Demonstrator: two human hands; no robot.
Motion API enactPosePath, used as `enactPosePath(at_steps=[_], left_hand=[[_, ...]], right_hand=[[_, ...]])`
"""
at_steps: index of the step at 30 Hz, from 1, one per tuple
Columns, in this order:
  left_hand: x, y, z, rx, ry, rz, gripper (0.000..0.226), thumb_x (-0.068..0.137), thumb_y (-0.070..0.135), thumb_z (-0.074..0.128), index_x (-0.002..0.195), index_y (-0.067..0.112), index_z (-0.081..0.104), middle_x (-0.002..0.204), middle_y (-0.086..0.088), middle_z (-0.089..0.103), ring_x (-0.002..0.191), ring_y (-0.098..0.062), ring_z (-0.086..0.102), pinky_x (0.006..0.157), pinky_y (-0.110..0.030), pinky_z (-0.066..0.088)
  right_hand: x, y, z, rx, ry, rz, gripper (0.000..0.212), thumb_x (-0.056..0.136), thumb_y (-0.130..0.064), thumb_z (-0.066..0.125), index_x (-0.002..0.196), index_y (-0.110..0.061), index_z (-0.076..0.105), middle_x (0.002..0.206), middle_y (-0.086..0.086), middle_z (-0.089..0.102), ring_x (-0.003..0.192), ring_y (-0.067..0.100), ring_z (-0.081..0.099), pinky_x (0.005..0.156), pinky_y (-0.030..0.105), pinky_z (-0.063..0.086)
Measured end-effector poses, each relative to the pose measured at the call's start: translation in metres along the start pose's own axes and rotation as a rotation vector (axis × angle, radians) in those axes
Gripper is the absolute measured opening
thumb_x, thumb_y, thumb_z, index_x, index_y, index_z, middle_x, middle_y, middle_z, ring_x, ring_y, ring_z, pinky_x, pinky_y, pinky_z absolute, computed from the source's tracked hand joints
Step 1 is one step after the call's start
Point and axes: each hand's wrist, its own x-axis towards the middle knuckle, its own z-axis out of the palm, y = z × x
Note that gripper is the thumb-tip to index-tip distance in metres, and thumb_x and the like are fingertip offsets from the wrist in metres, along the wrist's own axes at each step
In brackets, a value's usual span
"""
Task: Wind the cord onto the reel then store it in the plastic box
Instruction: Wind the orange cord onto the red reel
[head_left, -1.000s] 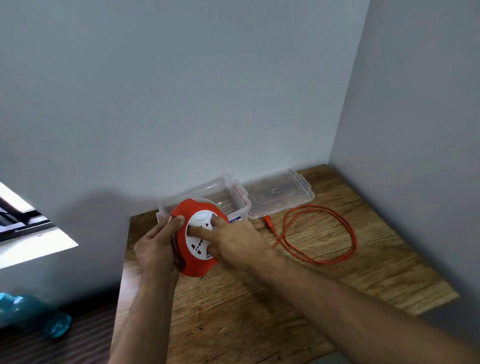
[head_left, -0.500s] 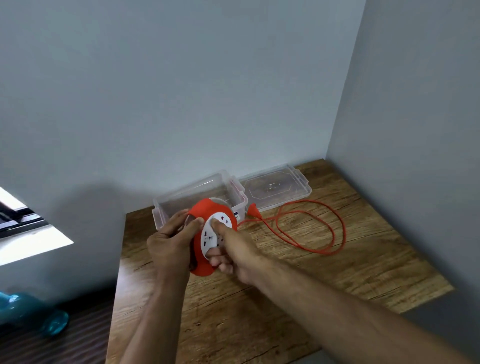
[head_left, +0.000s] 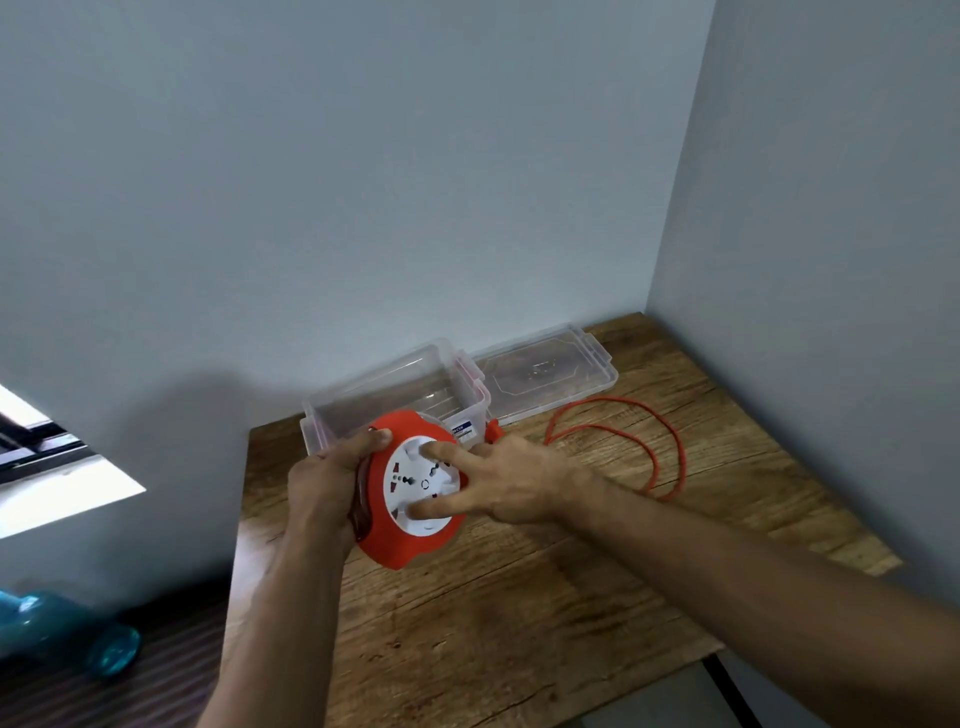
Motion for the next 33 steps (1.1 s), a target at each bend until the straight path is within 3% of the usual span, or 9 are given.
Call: enactPosePath(at_steps=[7,11,14,18,22,25,27,30,33], left_hand=[[0.001,-0.003,-0.003,0.056,-0.007,0.003,0.019,0.075,0.017,0.086,0.088,0.009,0.074,0.075,-0.008,0.080,0.078,-0.036,0.075,0.071,-0.045,0.062],[-0.001,-0.004,-0.001,0.064,-0.006,0.053,0.014,0.078,0.015,0.084,0.089,0.012,0.076,0.074,-0.005,0.080,0.076,-0.032,0.075,0.068,-0.040,0.061],[-0.005,-0.005,0.006,0.019,0.022,0.111,0.017,0.077,0.009,0.084,0.094,0.012,0.080,0.074,-0.003,0.080,0.073,-0.025,0.076,0.061,-0.033,0.061],[-0.009,-0.006,0.014,-0.083,0.039,0.193,0.019,0.078,0.002,0.082,0.087,0.017,0.079,0.066,0.013,0.078,0.062,-0.006,0.075,0.057,-0.023,0.062],[-0.012,-0.013,0.019,0.023,0.003,0.317,0.025,0.076,0.006,0.085,0.086,0.028,0.080,0.079,0.012,0.081,0.077,-0.008,0.078,0.067,-0.024,0.062],[-0.009,-0.014,0.016,0.005,0.047,0.301,0.023,0.076,0.010,0.087,0.091,0.026,0.081,0.085,0.006,0.083,0.085,-0.019,0.080,0.072,-0.032,0.064],[-0.008,-0.013,0.013,-0.077,0.083,0.234,0.022,0.077,0.013,0.086,0.097,0.020,0.081,0.082,0.005,0.082,0.083,-0.022,0.080,0.064,-0.030,0.064],[-0.009,-0.011,0.011,-0.162,0.084,0.179,0.027,0.076,0.015,0.087,0.102,0.012,0.080,0.077,0.004,0.082,0.073,-0.021,0.080,0.056,-0.028,0.062],[-0.007,-0.005,0.012,-0.139,0.051,0.151,0.016,0.077,0.012,0.086,0.091,0.014,0.078,0.069,0.004,0.080,0.060,-0.017,0.077,0.053,-0.028,0.061]], right_hand=[[0.016,-0.013,-0.002,0.067,-0.069,0.029,0.063,0.097,-0.027,0.060,0.148,-0.043,0.026,0.155,0.027,0.022,0.092,0.044,0.067,0.058,0.047,0.061],[0.017,-0.009,-0.004,-0.037,-0.035,0.003,0.066,0.093,-0.034,0.068,0.148,-0.039,0.032,0.142,0.026,0.039,0.076,0.037,0.068,0.050,0.042,0.060],[0.019,-0.013,-0.001,0.039,0.046,0.200,0.061,0.096,-0.046,0.056,0.150,-0.040,0.029,0.124,0.017,0.055,0.080,0.031,0.066,0.055,0.038,0.058],[0.031,-0.043,-0.008,0.656,0.270,0.878,0.071,0.078,-0.063,0.059,0.142,-0.039,0.040,0.110,0.002,0.072,0.098,0.025,0.069,0.081,0.037,0.057],[0.051,-0.060,-0.025,1.714,0.416,1.400,0.056,0.086,-0.051,0.064,0.124,-0.012,0.054,0.082,0.008,0.072,0.051,0.019,0.065,0.043,0.027,0.048],[0.043,-0.053,-0.039,1.944,0.288,1.355,0.044,0.095,-0.048,0.058,0.114,-0.008,0.059,0.073,0.009,0.071,0.047,0.017,0.064,0.042,0.025,0.049],[0.032,-0.047,-0.040,1.787,0.276,1.254,0.037,0.096,-0.043,0.060,0.118,-0.013,0.055,0.081,0.010,0.075,0.049,0.019,0.067,0.042,0.026,0.050],[0.013,-0.037,-0.028,0.951,0.341,1.070,0.031,0.092,-0.041,0.062,0.116,-0.028,0.050,0.087,0.000,0.072,0.065,0.020,0.070,0.058,0.036,0.057],[-0.006,-0.022,-0.017,0.299,0.246,0.459,0.040,0.095,-0.033,0.061,0.130,-0.034,0.043,0.124,0.008,0.058,0.081,0.028,0.067,0.059,0.042,0.059]])
